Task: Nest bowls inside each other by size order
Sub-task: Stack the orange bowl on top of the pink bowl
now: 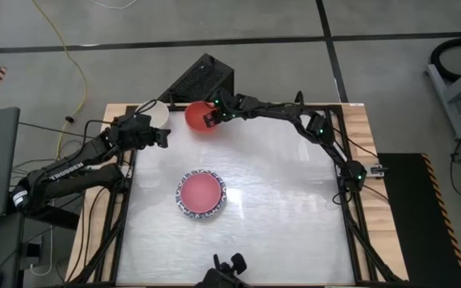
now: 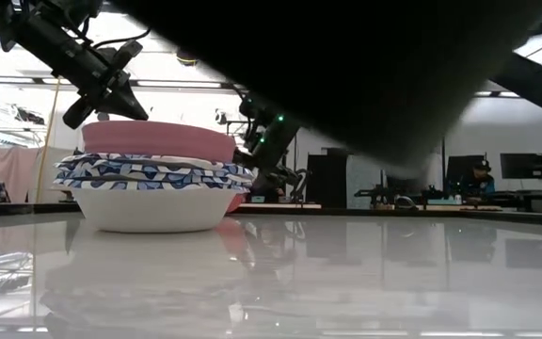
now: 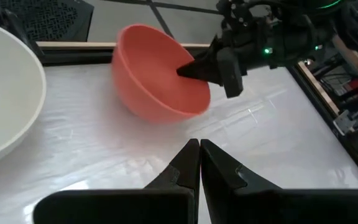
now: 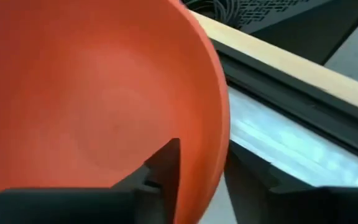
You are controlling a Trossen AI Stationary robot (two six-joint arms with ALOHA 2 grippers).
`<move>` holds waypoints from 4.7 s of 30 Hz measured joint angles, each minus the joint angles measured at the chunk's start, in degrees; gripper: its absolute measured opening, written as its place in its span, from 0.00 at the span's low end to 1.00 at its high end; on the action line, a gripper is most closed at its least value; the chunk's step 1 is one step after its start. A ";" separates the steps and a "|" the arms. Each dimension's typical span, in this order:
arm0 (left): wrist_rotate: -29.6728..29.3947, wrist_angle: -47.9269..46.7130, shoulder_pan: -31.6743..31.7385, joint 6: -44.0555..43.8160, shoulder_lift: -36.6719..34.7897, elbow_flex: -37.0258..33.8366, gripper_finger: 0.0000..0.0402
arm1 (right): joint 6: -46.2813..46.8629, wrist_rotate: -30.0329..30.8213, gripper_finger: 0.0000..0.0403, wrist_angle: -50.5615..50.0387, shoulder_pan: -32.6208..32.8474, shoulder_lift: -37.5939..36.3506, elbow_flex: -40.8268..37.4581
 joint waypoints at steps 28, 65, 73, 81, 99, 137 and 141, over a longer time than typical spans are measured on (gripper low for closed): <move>-1.11 0.00 -0.04 3.40 -0.04 0.00 0.00 | -8.97 -11.35 0.02 -16.20 -6.16 -0.57 14.57; 4.75 0.46 -0.06 5.71 -4.39 0.00 0.00 | -10.83 0.16 0.02 -39.93 1.08 -14.65 22.05; 5.55 0.33 -0.06 6.50 -4.45 0.00 0.00 | -13.39 -6.99 0.02 -37.12 9.18 -14.97 21.75; 11.05 0.39 -0.08 0.11 -4.55 0.00 0.00 | -5.84 3.14 0.02 -59.18 19.68 -16.31 21.68; 10.89 2.19 -0.06 -0.44 -4.55 0.07 0.00 | -13.54 -0.10 0.02 -35.10 17.01 -16.37 21.90; 10.24 6.83 -0.08 0.16 -6.05 0.09 0.00 | -15.75 -2.92 0.02 -34.18 26.65 -16.35 21.99; 11.90 6.46 -0.08 0.91 -6.08 0.09 0.00 | -8.81 0.42 0.02 -45.66 31.04 -16.31 21.99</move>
